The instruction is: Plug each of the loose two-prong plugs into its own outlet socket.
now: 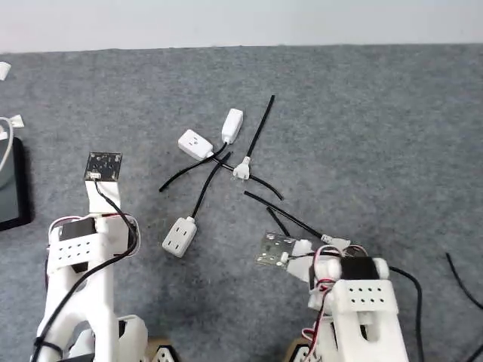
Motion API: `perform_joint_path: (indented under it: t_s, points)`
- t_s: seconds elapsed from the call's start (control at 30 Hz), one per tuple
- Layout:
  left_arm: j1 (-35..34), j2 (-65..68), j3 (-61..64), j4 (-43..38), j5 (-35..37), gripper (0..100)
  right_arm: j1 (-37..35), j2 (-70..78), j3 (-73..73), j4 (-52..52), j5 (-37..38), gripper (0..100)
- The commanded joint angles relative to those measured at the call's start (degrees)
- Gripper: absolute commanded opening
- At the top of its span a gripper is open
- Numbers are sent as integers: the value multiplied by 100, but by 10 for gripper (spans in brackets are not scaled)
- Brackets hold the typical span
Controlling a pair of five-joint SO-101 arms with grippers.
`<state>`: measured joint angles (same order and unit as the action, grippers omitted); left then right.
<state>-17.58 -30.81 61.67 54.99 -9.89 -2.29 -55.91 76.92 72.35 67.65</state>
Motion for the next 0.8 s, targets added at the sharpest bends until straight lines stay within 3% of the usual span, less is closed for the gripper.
perform_joint_path:
  t_s: [0.0,0.3,0.43,0.77]
  points:
    - [-26,9,-31,-132,-44,13,400,-57,-44,-66,413,119]
    - [-26,9,-31,-132,-44,13,48,-48,-18,-251,510,119]
    - [-26,9,-31,-132,-44,13,-127,-48,132,-567,-79,117]
    - [-26,9,-22,-132,-264,13,-110,-40,105,-637,-123,119]
